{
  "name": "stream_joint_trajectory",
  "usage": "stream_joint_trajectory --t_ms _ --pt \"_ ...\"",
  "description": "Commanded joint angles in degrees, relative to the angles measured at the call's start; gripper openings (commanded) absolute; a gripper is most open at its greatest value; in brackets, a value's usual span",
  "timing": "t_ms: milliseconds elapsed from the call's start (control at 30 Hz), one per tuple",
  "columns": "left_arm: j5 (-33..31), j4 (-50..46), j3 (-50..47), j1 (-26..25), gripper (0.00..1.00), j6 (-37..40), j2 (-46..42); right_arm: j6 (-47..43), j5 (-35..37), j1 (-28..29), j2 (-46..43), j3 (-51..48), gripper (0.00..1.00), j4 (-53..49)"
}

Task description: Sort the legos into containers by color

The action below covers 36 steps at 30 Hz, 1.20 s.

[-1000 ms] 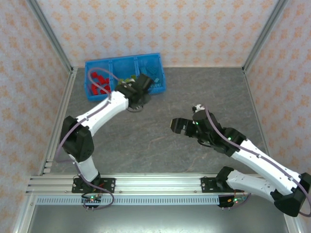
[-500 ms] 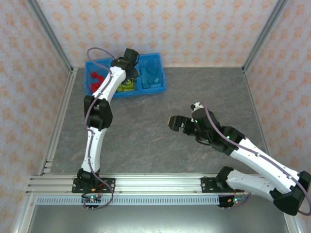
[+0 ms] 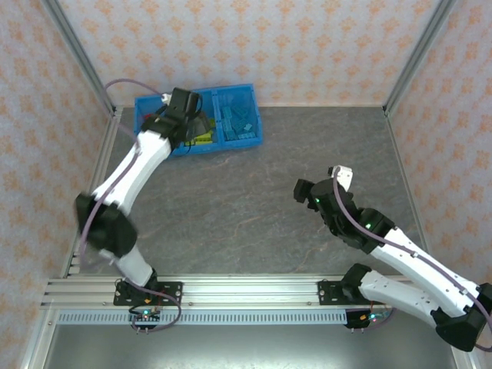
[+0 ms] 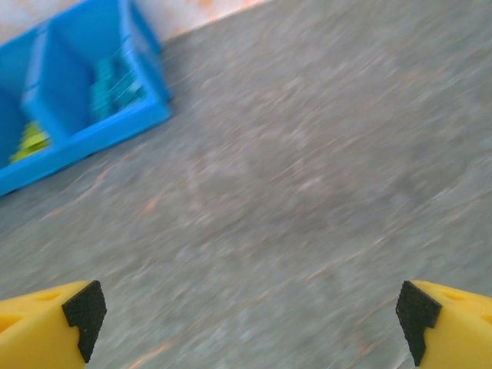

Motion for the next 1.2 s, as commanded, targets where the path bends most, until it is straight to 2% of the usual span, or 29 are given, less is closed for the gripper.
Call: stream_joint_trajectory --t_ms 0,133,233,300,400,467,533,600,633,667,700,767,800,833,900,967,1033,1067,1100,1133,1167 --pt "-8.16 9.10 -15.33 -3.42 0.76 8.10 -14.42 -10.36 10.50 -5.70 0.99 -2.83 0.99 9.02" --pt "-9.58 19.23 -37.15 -3.86 0.83 12.80 -31.89 -18.70 7.51 -17.30 6.06 -5.52 0.99 17.52" --pt "-17.04 24.67 -51.02 -3.77 0.89 14.70 -42.97 -23.06 8.08 -23.99 11.42 -7.12 0.99 22.62" --pt "-21.05 30.56 -59.21 -3.77 1.00 18.15 -47.10 -25.73 6.46 -28.00 15.11 -10.25 0.99 30.33" --pt "-24.07 40.40 -68.47 -3.68 1.00 24.11 -49.06 -30.21 2.28 -31.90 22.53 -14.39 0.99 43.62" --pt "-27.57 42.78 -69.95 -2.93 1.00 24.89 -47.73 -31.58 -0.03 -33.78 29.98 -14.84 0.99 51.61" --pt "-27.18 46.57 -70.48 -0.90 1.00 27.71 -45.22 -32.18 -3.06 -35.48 36.29 -14.54 1.00 59.92" --pt "-23.23 54.08 -72.26 2.76 1.00 30.62 -41.81 -35.55 -4.70 -35.61 38.78 -14.08 0.99 65.53" --pt "-20.66 58.76 -73.38 4.83 1.00 30.73 -39.11 -33.86 -4.75 -36.56 40.35 -14.73 0.98 67.49" --pt "-16.37 63.50 -74.44 7.61 1.00 30.15 -36.51 -33.98 -5.59 -37.13 40.33 -17.38 0.98 72.31" --pt "-11.80 67.64 -74.96 10.61 1.00 29.50 -33.34 -32.94 -9.21 -38.35 38.01 -19.01 0.99 71.93" --pt "-6.96 74.43 -74.39 13.98 1.00 28.41 -26.16 -33.16 -15.35 -40.60 40.91 -25.22 0.99 87.35" --pt "-5.12 76.66 -73.45 14.84 1.00 29.02 -22.60 -33.69 -15.83 -40.63 42.10 -25.60 0.99 87.93" --pt "-3.97 78.95 -71.97 15.35 1.00 29.78 -18.41 -33.62 -17.01 -40.63 39.68 -22.21 0.99 76.44" --pt "0.08 83.03 -69.55 17.04 1.00 27.87 -9.46 -33.99 -18.57 -41.24 41.28 -23.79 0.99 83.77" --pt "2.27 89.35 -68.83 17.02 1.00 29.29 -3.17 -33.59 -18.62 -41.23 39.36 -22.29 0.99 77.77" --pt "4.14 80.76 -66.43 16.89 1.00 30.04 -5.05 -33.71 -18.66 -41.24 39.88 -22.57 0.99 78.67" --pt "4.75 83.53 -66.76 16.76 1.00 30.65 -4.36 -33.72 -18.76 -41.24 39.65 -22.15 0.99 78.20" --pt "4.77 79.57 -65.81 16.66 1.00 30.47 -5.13 -33.71 -18.74 -41.24 40.06 -22.47 0.99 79.36" --pt "4.25 82.00 -66.42 16.50 1.00 30.80 -4.50 -33.66 -18.76 -41.23 39.70 -22.38 0.99 78.19" --pt "4.11 80.52 -65.81 16.42 1.00 30.80 -4.93 -33.73 -18.86 -41.24 39.88 -22.34 0.99 78.79"
